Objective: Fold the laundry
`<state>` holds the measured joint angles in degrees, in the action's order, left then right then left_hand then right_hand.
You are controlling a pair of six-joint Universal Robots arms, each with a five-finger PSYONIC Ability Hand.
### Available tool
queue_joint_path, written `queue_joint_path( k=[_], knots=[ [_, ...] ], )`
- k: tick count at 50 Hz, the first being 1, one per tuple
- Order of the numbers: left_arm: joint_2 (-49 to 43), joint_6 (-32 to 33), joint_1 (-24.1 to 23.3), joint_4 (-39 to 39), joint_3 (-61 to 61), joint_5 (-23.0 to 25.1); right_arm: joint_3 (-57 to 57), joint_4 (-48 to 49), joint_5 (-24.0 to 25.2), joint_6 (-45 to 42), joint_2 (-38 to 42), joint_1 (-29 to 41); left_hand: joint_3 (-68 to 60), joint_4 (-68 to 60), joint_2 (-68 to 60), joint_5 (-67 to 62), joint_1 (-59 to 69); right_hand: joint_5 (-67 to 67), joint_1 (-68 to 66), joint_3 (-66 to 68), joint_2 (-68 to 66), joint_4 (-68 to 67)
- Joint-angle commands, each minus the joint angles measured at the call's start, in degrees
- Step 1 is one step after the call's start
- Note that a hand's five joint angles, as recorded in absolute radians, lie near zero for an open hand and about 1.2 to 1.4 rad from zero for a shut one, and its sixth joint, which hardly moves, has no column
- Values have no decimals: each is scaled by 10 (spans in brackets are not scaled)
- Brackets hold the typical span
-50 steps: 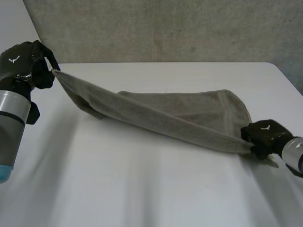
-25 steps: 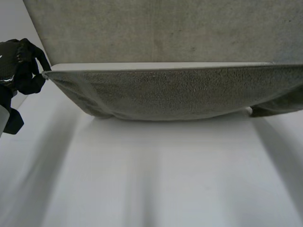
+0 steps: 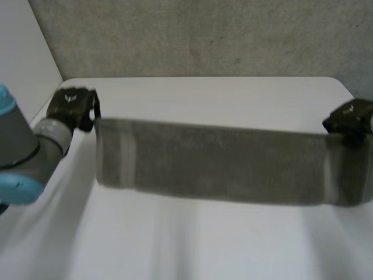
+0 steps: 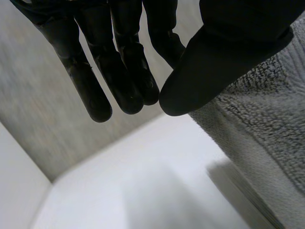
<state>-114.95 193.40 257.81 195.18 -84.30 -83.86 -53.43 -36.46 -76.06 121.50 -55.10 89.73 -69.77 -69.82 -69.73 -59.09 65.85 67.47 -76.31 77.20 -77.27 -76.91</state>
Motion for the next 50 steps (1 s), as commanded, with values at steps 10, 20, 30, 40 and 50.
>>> queue_joint_path(
  k=[10,20,30,40,50],
  knots=[
    [31,-85,-27,243,254,-38,314,264,-34,291,-42,89,-102,-102,-103,-109,141,25,-37,28,-27,-31],
    [19,-119,-8,207,161,-36,135,76,28,180,-54,91,-102,-102,-103,-109,141,25,-37,28,-27,-31],
    [3,-116,9,228,-73,31,-142,167,69,142,-92,81,-102,-102,-103,-109,141,25,-37,28,-27,-31],
    [23,-20,39,260,-237,68,-350,257,70,50,-105,75,-102,-102,-103,-109,141,25,-37,28,-27,-31],
    [147,15,92,250,-327,119,-391,245,72,42,-231,16,-102,-102,-103,-109,141,25,-37,28,-27,-31]
  ],
)
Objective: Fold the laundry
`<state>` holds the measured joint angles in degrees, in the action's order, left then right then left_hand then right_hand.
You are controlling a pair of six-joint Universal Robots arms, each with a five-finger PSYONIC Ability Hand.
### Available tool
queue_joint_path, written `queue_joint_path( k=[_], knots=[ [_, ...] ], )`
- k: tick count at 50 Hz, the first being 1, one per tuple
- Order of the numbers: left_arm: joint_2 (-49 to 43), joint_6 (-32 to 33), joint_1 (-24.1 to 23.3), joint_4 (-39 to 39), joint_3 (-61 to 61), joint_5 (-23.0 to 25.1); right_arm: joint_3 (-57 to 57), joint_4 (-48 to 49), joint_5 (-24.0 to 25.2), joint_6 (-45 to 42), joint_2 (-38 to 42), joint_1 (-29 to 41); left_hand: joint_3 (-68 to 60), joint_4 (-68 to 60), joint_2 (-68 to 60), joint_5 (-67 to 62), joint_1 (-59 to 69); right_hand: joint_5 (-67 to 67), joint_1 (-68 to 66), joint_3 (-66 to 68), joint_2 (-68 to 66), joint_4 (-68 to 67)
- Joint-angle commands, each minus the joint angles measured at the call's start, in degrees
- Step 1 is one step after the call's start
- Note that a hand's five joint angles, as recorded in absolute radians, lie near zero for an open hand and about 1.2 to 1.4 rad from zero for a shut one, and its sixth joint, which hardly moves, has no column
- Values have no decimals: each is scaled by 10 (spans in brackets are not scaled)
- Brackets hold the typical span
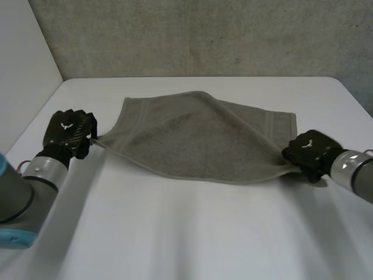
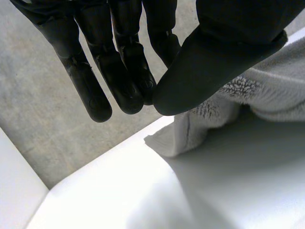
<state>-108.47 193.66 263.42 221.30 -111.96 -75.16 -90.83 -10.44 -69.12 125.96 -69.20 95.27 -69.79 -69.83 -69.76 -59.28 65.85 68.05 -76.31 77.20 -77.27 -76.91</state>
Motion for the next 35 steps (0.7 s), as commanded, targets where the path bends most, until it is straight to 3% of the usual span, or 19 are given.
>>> queue_joint_path(
  k=[1,7,10,12,18,23,26,32,35],
  knots=[
    [116,10,46,-19,-62,38,-17,-22,4,-3,-119,-47,-102,-102,-102,-107,142,19,-37,28,-27,-31],
    [239,0,82,-68,-89,56,-8,-82,24,-6,-204,-90,-102,-102,-102,-107,142,19,-37,28,-27,-31],
    [311,-22,111,-110,-98,73,10,-135,65,-10,-256,-121,-102,-102,-102,-107,142,19,-37,28,-27,-31],
    [364,-50,131,-149,-99,98,26,-183,117,-12,-277,-153,-102,-102,-102,-107,142,19,-37,28,-27,-31],
    [382,-69,139,-180,-101,130,32,-221,175,-19,-277,-182,-102,-102,-102,-107,142,19,-37,28,-27,-31],
    [358,-66,142,-175,-110,136,25,-219,183,-35,-240,-187,-102,-102,-102,-107,142,19,-37,28,-27,-31],
    [294,-65,136,-161,-103,134,37,-221,171,-48,-173,-183,-102,-102,-102,-107,142,19,-37,28,-27,-31],
    [141,-62,91,-119,-43,126,92,-221,100,-63,-53,-163,-102,-102,-102,-107,142,19,-37,28,-27,-31],
    [64,-60,60,-118,14,112,139,-220,52,-68,11,-116,-102,-102,-102,-107,142,19,-37,28,-27,-31]
  ],
)
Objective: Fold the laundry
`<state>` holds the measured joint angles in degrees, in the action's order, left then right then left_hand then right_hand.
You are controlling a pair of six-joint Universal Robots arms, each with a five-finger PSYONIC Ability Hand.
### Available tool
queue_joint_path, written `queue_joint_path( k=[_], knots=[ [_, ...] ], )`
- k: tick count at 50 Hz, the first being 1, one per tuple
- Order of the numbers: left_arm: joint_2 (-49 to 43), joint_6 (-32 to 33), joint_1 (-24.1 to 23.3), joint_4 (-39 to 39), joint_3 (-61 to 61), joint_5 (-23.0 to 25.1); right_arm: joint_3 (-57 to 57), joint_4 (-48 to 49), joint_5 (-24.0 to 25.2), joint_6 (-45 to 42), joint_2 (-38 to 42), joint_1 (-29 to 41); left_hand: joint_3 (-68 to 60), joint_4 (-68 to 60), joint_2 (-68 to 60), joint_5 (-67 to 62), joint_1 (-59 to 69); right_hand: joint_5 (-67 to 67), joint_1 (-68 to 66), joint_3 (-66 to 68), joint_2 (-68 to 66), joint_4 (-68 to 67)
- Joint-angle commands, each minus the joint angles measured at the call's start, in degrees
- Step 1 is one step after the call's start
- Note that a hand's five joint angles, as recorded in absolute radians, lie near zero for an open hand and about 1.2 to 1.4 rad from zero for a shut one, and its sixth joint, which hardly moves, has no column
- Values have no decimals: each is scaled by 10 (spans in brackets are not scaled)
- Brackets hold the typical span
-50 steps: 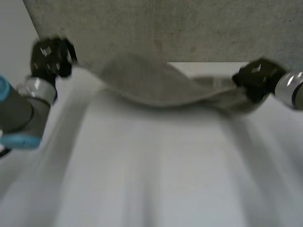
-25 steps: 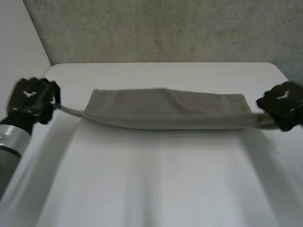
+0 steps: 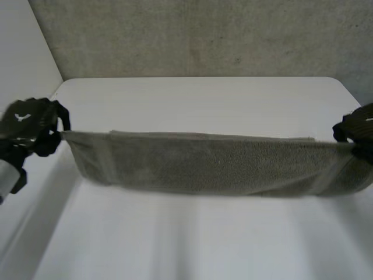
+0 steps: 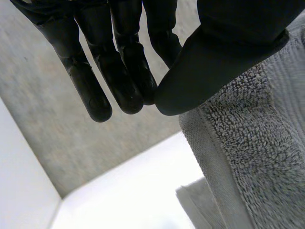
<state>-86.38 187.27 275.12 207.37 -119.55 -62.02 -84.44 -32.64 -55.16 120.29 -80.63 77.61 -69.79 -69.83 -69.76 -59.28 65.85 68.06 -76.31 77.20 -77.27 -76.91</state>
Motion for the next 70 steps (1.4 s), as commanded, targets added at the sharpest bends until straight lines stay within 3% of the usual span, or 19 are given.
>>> queue_joint_path(
  k=[1,7,12,17,26,27,28,29,30,31,32,33,40,45,52,58,63,70],
  knots=[
    [-191,4,-68,20,122,-38,100,3,-109,-7,150,79,-102,-102,-102,-107,141,19,-37,28,-27,-31],
    [-280,5,-90,15,211,-102,150,41,-134,11,205,109,-102,-102,-102,-107,141,19,-37,28,-27,-31],
    [-375,12,-127,5,330,-148,197,163,-157,72,257,147,-102,-102,-102,-107,141,19,-37,28,-27,-31],
    [-430,37,-138,2,404,-190,221,220,-196,81,288,162,-102,-102,-102,-107,141,19,-37,28,-27,-31],
    [-476,55,-151,-4,461,-209,253,276,-211,82,321,180,-102,-102,-102,-107,141,19,-37,28,-27,-31],
    [-478,56,-151,-4,462,-208,257,284,-212,84,327,181,-102,-102,-102,-107,141,-108,91,-100,100,97],
    [-480,56,-152,-4,463,-208,261,290,-216,86,332,181,114,115,114,109,-75,-409,392,-401,401,398],
    [-480,56,-152,-4,463,-208,261,290,-216,86,333,181,116,117,116,111,-77,-412,395,-404,404,401],
    [-481,57,-157,-4,463,-208,264,291,-219,86,338,183,363,363,362,358,-323,-681,663,-672,673,669],
    [-481,57,-158,-4,463,-208,268,291,-224,86,343,187,365,366,365,360,-326,-681,663,-672,673,669],
    [-481,57,-164,-4,461,-207,268,291,-224,86,343,187,545,546,545,540,-506,-681,663,-672,673,669],
    [-479,58,-169,-2,457,-206,269,290,-232,87,345,191,598,598,598,593,-559,-681,663,-672,673,669],
    [-467,57,-169,-3,447,-209,244,287,-253,93,322,195,598,598,598,593,-559,-681,663,-672,673,669],
    [-432,55,-169,-4,416,-214,179,289,-247,119,260,192,598,598,598,593,-559,-681,663,-672,673,669],
    [-320,48,-169,-1,308,-213,54,288,-239,145,151,189,598,598,598,593,-559,-681,663,-672,673,669],
    [-258,28,-172,7,240,-212,-7,285,-237,145,121,166,598,598,598,593,-559,-681,663,-672,673,669],
    [-217,-32,-191,42,175,-210,-64,282,-197,148,117,115,598,598,598,593,-559,-614,597,-606,606,603],
    [-206,-45,-193,99,139,-210,-85,292,-145,153,150,76,598,598,598,593,-559,-571,553,-562,563,559]
  ],
)
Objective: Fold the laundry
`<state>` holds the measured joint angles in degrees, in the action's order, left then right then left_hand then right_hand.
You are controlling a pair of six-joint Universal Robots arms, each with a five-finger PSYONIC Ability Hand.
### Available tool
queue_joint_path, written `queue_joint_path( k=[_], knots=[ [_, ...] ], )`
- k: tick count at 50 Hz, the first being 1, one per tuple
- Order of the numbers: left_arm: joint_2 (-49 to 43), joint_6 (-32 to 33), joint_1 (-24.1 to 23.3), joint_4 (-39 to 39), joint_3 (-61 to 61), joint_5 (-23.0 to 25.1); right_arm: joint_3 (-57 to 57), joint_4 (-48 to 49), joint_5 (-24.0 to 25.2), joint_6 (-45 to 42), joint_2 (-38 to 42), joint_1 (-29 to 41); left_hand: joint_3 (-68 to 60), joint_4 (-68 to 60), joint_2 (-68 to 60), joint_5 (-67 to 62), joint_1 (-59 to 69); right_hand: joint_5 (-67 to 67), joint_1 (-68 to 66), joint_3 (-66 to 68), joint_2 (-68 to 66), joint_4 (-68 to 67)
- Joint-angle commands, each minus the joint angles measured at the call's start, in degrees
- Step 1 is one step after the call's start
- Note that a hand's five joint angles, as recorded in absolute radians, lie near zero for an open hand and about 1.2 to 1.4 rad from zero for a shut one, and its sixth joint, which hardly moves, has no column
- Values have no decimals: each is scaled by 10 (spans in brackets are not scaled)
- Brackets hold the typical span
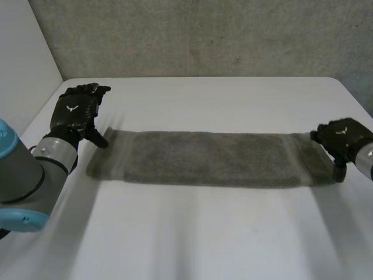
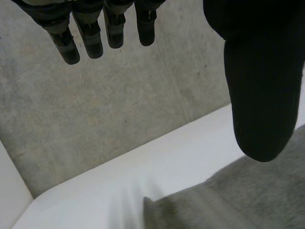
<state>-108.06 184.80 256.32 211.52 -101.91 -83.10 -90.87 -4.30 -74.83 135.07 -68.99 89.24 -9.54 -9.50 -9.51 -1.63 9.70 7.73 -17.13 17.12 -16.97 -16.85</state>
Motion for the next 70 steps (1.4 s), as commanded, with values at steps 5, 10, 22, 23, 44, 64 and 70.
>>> queue_joint_path(
  k=[5,10,22,23,44,64,70],
  knots=[
    [11,-22,-4,72,-45,-2,-17,22,75,18,66,-54,-5,-5,-5,16,3,66,-73,73,-74,-75],
    [11,-22,0,72,-49,0,-14,39,86,22,85,-63,-5,-5,-5,16,3,125,-131,131,-133,-134],
    [10,-24,4,73,-50,0,-5,68,79,37,94,-74,-5,-5,-5,16,3,623,-629,629,-630,-631],
    [10,-24,3,73,-50,0,-2,68,71,36,89,-78,-5,-5,-5,16,3,623,-629,629,-630,-631],
    [12,-23,0,74,-58,0,134,3,58,-4,3,-151,-5,-5,-5,16,3,623,-629,629,-630,-631],
    [20,-23,-13,73,-63,-1,295,-13,-29,2,181,421,-5,-5,-5,16,3,623,-629,629,-630,-631],
    [20,-22,-19,73,-63,-1,305,-9,-55,-15,244,470,-5,-5,-5,16,3,623,-629,629,-630,-631]
  ],
)
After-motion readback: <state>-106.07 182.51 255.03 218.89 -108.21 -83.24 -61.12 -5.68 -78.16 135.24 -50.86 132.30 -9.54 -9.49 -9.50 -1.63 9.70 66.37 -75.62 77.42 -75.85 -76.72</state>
